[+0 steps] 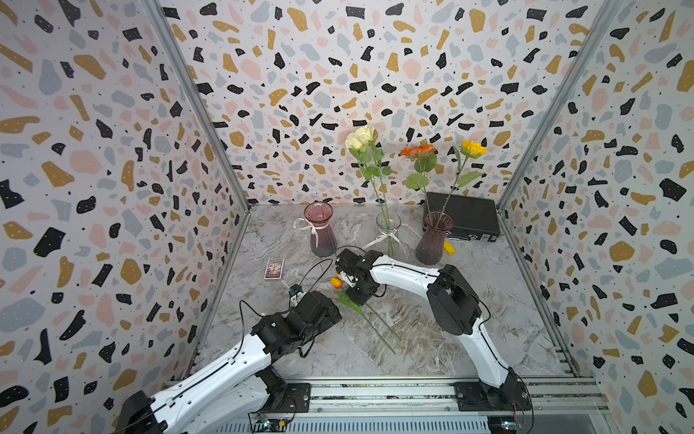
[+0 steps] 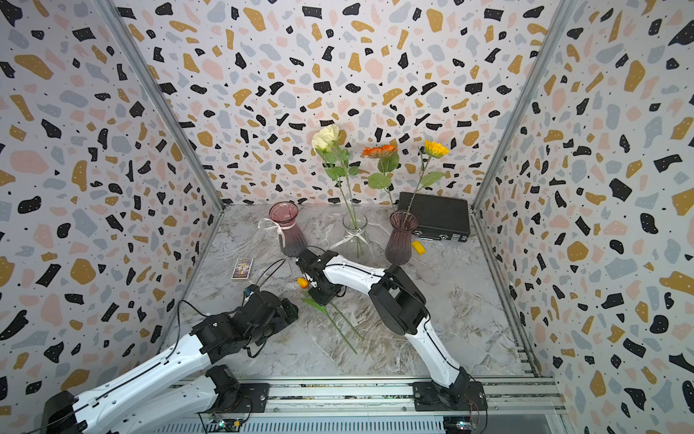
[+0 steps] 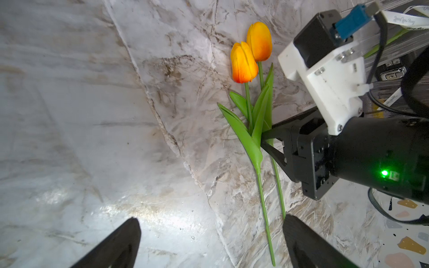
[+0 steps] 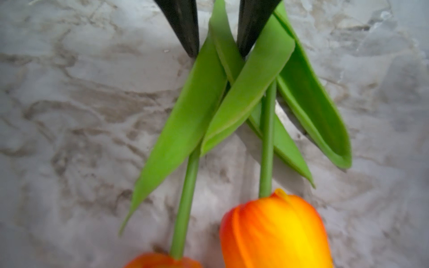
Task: Arrange the flowers in different vases according to their variety
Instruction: Pick up the flower at the center of the board.
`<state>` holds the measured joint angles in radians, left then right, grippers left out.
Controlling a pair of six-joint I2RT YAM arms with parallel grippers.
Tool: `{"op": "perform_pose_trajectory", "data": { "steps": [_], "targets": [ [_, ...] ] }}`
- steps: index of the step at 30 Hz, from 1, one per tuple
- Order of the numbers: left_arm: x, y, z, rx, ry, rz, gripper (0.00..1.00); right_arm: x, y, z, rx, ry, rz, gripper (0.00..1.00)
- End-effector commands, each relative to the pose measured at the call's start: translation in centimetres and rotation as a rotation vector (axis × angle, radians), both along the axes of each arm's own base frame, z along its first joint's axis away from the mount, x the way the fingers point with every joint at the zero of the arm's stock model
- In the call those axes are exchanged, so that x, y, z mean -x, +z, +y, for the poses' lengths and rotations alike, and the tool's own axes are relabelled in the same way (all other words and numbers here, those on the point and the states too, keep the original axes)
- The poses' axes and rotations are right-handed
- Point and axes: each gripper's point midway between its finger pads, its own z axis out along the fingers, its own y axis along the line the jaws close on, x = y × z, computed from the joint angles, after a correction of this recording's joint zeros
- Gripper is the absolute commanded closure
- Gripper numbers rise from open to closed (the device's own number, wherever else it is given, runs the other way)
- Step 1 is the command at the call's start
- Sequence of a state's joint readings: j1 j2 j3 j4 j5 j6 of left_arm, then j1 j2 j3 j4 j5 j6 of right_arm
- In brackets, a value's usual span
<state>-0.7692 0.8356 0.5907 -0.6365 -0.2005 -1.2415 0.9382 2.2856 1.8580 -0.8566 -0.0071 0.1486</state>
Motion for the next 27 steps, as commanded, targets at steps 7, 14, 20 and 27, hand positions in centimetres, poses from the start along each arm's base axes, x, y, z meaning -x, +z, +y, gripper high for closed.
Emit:
{"op": "perform_pose_trajectory", "data": {
  "steps": [7, 14, 20, 27],
  "targets": [
    [0.5, -0.5, 0.7, -0.021, 0.003, 0.003, 0.0, -0.7, -1.1, -0.4, 0.062, 0.0, -0.022, 1.0],
    [0.6, -0.2, 0.9, -0.015, 0.001, -0.01, 0.0, -2.9, 3.2, -3.0, 0.104, -0.068, -0.219, 1.0],
    [0.5, 0.7, 1.8, -0.062, -0.019, -0.056, 0.0, -4.4, 9.0, -4.3, 0.05, -0.126, -0.393, 1.0],
    [-1.1, 5.4, 1.6, -0.14, -0.166, -0.268, 0.0, -4.2, 19.8, -2.1, -0.283, -0.112, -0.529, 1.0]
  ]
}}
